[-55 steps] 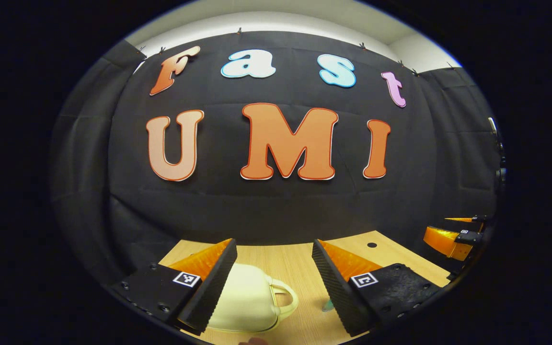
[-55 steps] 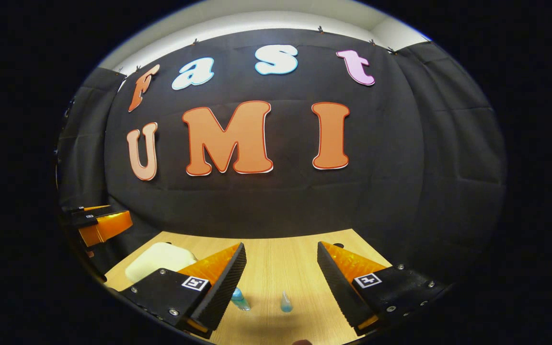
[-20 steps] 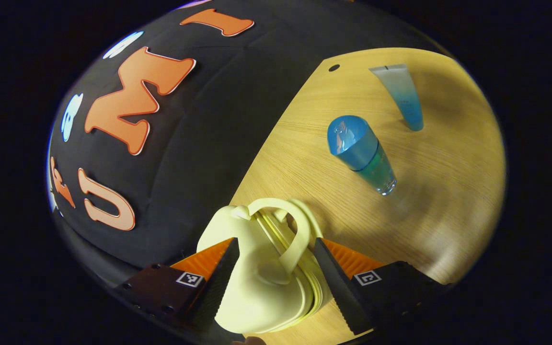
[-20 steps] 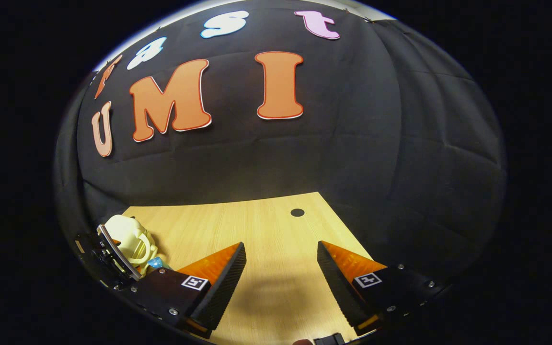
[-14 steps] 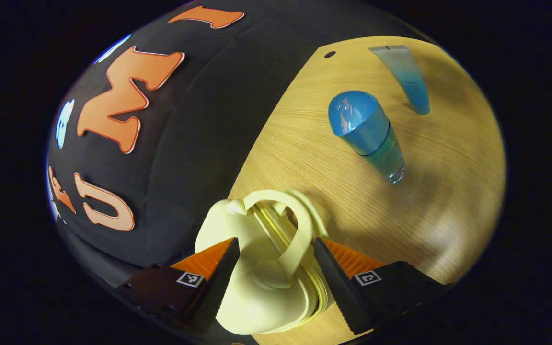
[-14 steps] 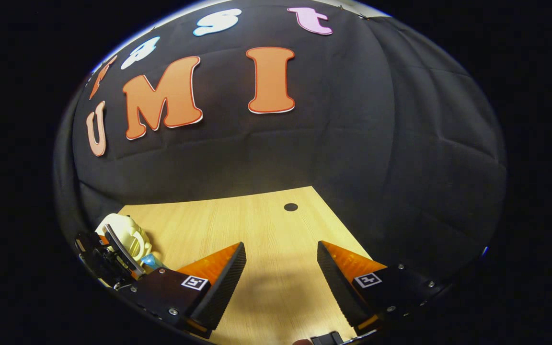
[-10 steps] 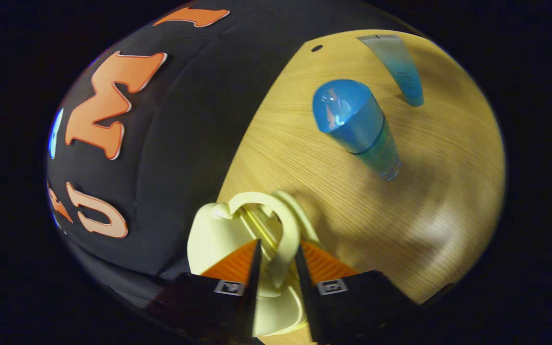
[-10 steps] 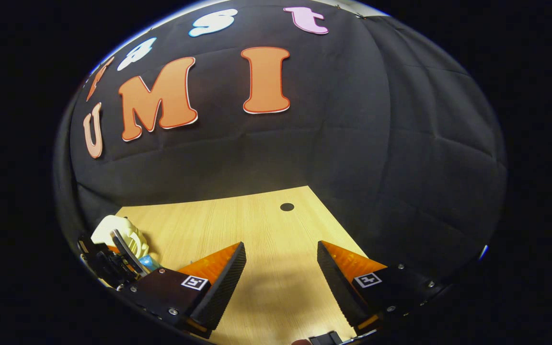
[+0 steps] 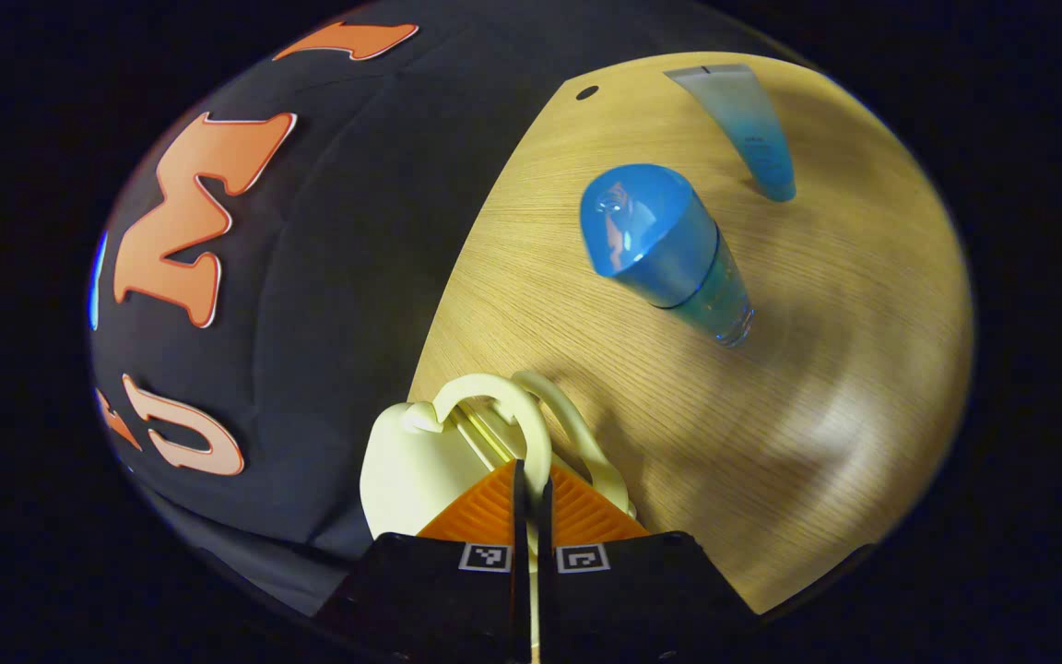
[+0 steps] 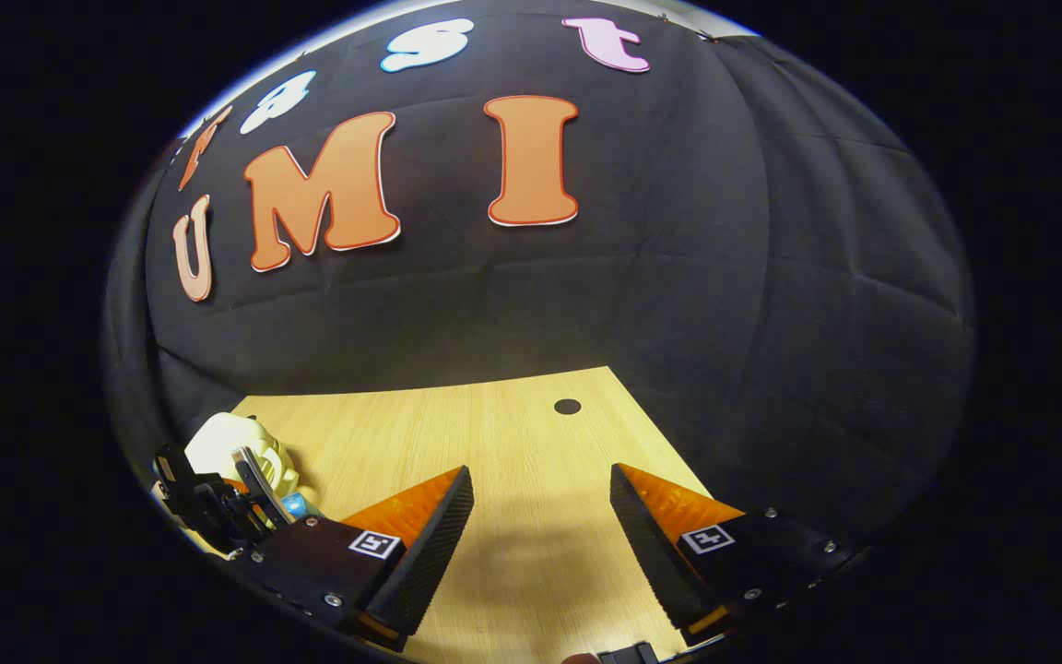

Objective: First open the suitcase, pack the skin care products into it, and then close the suitcase.

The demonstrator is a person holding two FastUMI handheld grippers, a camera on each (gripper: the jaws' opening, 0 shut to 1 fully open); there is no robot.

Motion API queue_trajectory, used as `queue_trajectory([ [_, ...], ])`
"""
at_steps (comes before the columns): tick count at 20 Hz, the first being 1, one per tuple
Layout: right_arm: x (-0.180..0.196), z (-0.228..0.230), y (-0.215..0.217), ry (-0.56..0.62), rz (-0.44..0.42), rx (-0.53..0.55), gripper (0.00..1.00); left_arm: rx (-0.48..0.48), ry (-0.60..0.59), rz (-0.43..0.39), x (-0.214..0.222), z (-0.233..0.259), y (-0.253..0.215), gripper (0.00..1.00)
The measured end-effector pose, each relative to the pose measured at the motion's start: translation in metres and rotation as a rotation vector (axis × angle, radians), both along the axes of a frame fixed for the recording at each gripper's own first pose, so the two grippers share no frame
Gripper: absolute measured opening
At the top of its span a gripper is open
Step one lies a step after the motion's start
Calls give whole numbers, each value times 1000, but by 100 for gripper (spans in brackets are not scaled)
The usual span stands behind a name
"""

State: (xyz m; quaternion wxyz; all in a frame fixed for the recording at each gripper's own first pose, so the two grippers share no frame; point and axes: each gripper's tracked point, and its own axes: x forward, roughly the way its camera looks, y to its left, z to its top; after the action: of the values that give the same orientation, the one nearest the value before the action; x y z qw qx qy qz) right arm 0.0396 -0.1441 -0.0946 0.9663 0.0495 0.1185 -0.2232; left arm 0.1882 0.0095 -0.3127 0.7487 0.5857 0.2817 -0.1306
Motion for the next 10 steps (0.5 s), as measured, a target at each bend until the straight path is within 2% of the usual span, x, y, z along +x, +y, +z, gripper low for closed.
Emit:
queue_trajectory([
  [3, 9, 7, 9, -14, 21, -5, 95, -148, 20, 64, -3, 19, -3, 3],
  [5, 17, 15, 23, -32, 43, -8, 95, -275, 15, 109, -2, 40, -4, 3],
  [10, 38, 37, 70, -82, 97, -33, 95, -624, -15, 198, 9, 77, 28, 3],
])
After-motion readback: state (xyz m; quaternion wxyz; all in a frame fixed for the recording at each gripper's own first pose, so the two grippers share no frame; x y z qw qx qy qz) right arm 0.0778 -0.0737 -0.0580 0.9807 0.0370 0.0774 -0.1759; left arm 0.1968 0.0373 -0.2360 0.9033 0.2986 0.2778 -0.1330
